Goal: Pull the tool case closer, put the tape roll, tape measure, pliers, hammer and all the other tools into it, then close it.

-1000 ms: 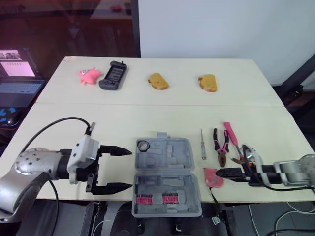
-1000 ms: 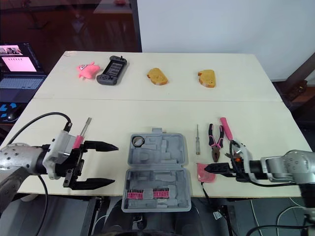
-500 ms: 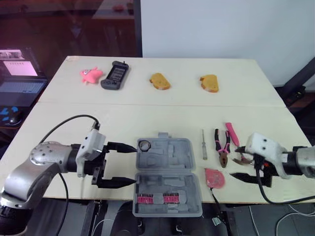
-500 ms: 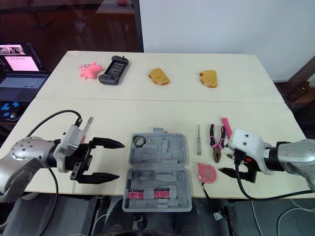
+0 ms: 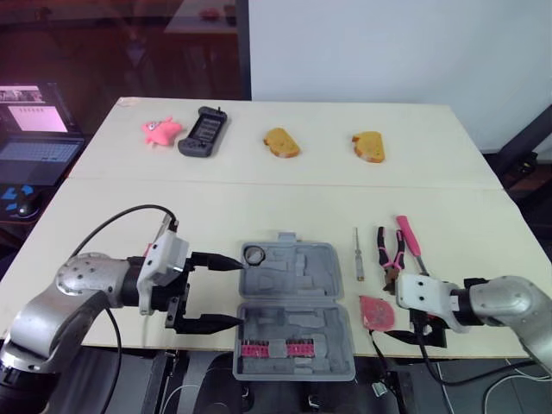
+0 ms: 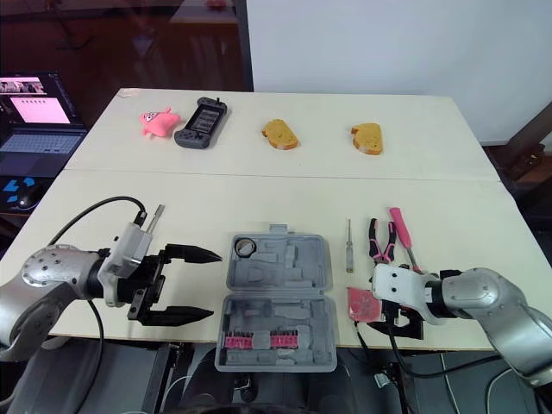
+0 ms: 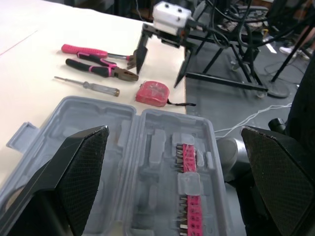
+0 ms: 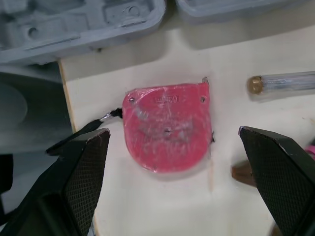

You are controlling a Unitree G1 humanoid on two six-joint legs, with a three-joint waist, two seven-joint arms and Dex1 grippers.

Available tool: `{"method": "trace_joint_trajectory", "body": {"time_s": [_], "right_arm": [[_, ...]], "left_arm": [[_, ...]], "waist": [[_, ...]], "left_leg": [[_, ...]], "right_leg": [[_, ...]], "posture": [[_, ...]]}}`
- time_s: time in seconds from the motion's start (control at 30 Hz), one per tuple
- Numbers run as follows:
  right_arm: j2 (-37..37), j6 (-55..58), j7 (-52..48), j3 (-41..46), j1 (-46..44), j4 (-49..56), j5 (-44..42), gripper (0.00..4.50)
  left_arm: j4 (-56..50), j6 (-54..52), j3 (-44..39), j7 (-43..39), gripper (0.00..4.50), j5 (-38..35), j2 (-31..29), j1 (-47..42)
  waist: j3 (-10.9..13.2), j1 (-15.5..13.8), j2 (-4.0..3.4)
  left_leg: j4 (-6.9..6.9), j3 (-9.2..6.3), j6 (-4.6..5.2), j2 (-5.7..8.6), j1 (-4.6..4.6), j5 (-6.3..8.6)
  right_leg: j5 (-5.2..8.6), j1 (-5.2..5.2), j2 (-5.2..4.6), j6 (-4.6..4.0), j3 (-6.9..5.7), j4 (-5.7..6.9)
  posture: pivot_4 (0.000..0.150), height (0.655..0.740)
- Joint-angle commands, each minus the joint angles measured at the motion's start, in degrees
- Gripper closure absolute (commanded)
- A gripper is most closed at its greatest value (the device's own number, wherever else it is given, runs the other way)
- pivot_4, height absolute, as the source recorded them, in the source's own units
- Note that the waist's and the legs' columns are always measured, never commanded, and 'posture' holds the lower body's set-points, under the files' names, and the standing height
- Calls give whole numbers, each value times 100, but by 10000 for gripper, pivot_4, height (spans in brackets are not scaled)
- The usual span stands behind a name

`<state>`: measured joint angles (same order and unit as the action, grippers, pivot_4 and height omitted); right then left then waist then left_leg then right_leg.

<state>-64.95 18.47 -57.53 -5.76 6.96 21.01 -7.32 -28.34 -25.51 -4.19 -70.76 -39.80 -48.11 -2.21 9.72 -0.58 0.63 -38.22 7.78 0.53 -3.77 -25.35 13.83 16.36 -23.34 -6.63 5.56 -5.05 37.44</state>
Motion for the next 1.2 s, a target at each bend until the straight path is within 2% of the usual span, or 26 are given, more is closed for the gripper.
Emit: {"method": "trace_joint_trajectory", "body": {"time_s": [0.03,0.37,0.57,0.67,0.7,0.73,0.9,1.03,1.13,1.2], "right_arm": [[175,-198,1,-106,-155,-127,209,661],[580,-566,-35,-414,-424,-868,658,661],[730,-711,-159,-493,-487,-1098,642,661],[814,-705,-172,-465,-508,-1146,622,9273],[826,-715,-182,-458,-512,-1147,635,14002],[826,-732,-196,-457,-513,-1142,655,15615],[729,-651,-245,-280,-520,-886,567,15610],[500,270,-578,152,-716,-61,-62,15610],[349,1220,-769,215,-1259,557,-492,15610],[349,1601,-728,55,-1739,794,-475,15610]], "left_arm": [[-243,-2,-249,116,0,-106,-71,75],[-324,17,-313,175,0,-83,-152,163],[-305,44,-301,148,0,-66,-207,128],[-280,53,-297,162,0,-56,-206,105],[-271,55,-294,167,0,-51,-203,97],[-262,54,-292,176,0,-48,-197,90],[-216,61,-324,209,0,-53,-181,104],[-118,122,-408,240,0,-27,-147,208],[-41,235,-453,255,0,76,-110,348],[-20,316,-452,282,0,149,-65,443]], "waist": [[0,1,0],[-1,-2,-1],[-2,1,0],[-6,2,8],[-7,3,8],[-7,3,8],[-7,3,8],[-5,6,2],[-5,26,2],[-5,32,2]], "left_leg": [[0,0,0,0,0,0],[-2,1,-1,5,1,-1],[-2,1,-3,5,5,-2],[-2,1,-3,4,7,-2],[-2,0,-3,3,8,-2],[-2,0,-4,3,8,-2],[-2,0,-4,3,9,-2],[-2,0,-4,2,8,-2],[-2,0,-3,1,8,-2],[-1,-2,-2,-4,8,-1]], "right_leg": [[0,0,0,0,0,0],[0,2,1,0,0,1],[-1,7,4,0,0,1],[-1,9,6,0,0,2],[-1,10,7,0,0,2],[-1,11,7,0,0,1],[-1,11,7,0,0,2],[-1,8,6,0,0,4],[-1,7,6,-1,0,4],[-1,5,7,-2,0,5]], "posture": [[1500,7188],[1500,7188],[1500,7188],[1500,7188],[1500,7188],[1500,7188],[1500,7188],[1500,7188],[1500,7188],[1500,7188]]}}
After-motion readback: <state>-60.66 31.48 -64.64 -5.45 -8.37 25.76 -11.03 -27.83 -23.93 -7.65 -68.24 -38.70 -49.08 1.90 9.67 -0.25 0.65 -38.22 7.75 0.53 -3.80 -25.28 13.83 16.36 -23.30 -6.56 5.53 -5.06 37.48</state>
